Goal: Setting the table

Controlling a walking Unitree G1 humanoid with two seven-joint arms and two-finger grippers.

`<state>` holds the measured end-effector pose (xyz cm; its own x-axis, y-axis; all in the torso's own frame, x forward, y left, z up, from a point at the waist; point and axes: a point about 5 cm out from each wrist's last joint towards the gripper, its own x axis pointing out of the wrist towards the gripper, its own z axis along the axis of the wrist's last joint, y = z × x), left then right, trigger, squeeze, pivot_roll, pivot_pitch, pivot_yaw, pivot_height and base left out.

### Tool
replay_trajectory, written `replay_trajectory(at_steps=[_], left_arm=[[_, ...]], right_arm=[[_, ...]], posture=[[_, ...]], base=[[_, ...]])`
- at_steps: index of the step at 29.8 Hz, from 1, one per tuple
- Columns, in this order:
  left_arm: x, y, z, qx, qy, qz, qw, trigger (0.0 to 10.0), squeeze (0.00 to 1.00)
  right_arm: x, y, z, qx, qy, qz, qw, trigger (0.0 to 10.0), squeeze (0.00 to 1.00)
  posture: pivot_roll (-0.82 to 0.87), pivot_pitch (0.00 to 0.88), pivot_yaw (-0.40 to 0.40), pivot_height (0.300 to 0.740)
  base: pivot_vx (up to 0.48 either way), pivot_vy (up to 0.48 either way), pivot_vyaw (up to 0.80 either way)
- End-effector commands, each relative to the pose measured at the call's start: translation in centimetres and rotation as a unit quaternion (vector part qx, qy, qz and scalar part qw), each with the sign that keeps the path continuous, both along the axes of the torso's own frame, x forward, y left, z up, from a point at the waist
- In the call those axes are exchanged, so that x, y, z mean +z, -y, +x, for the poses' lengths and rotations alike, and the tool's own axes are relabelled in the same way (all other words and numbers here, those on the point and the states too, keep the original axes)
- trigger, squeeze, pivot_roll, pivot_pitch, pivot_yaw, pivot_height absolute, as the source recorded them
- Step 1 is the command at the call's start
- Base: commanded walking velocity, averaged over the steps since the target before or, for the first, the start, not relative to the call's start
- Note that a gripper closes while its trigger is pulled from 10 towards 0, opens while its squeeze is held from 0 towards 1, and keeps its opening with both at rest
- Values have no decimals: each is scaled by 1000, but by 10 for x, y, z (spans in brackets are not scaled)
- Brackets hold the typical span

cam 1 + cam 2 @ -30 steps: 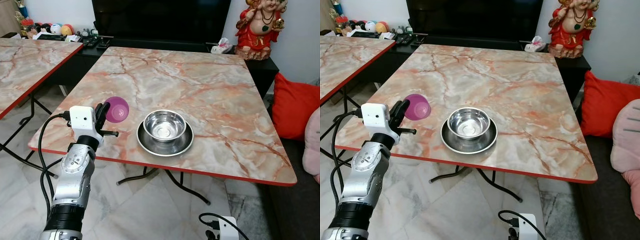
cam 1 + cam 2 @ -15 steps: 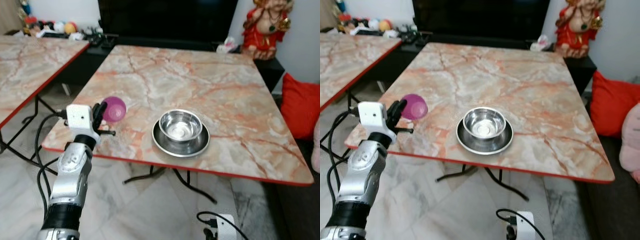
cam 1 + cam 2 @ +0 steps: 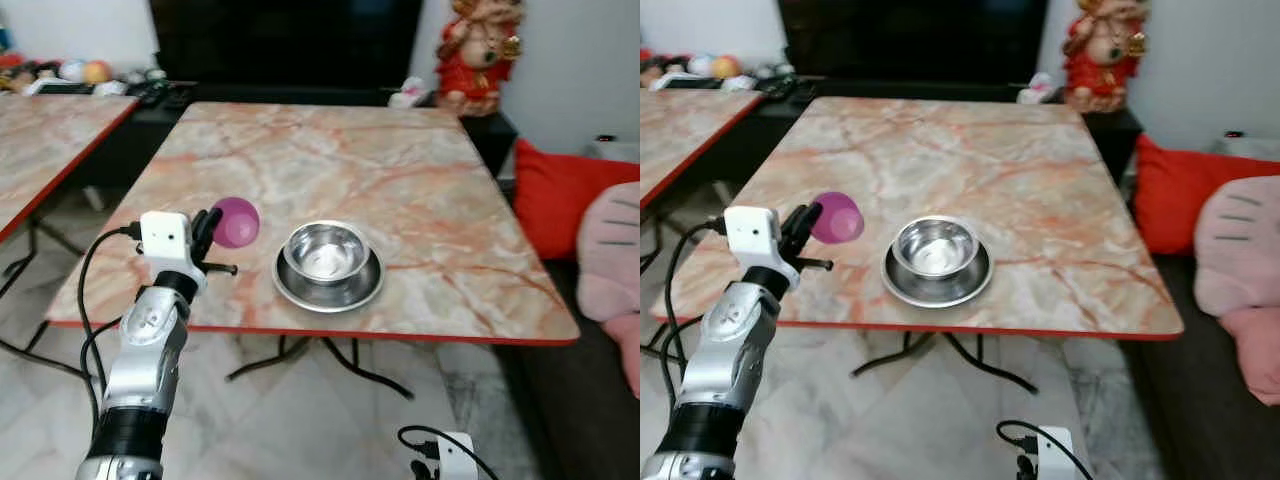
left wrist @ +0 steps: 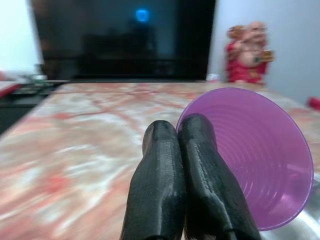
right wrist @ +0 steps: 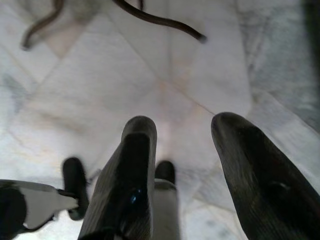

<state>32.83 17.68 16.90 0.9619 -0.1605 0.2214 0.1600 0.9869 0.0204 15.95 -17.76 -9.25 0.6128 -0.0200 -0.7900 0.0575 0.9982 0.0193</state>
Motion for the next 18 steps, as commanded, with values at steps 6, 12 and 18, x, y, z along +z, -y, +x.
replay_trajectory(at_steps=[6,12,18], left_arm=[[6,-2,0,-5,5,-6,1000,10000,0],[8,0,1,-9,7,-8,1000,10000,0],[14,0,2,-21,9,-28,999,10000,0]], right_arm=[[1,0,3,0,3,1,1000,10000,0],[1,0,3,1,3,0,1000,10000,0],[1,0,3,4,3,0,1000,10000,0]], posture=[[109,0,-33,740],[109,0,-34,740],[111,0,-34,740]], base=[[351,0,0],[351,0,0],[283,0,0]])
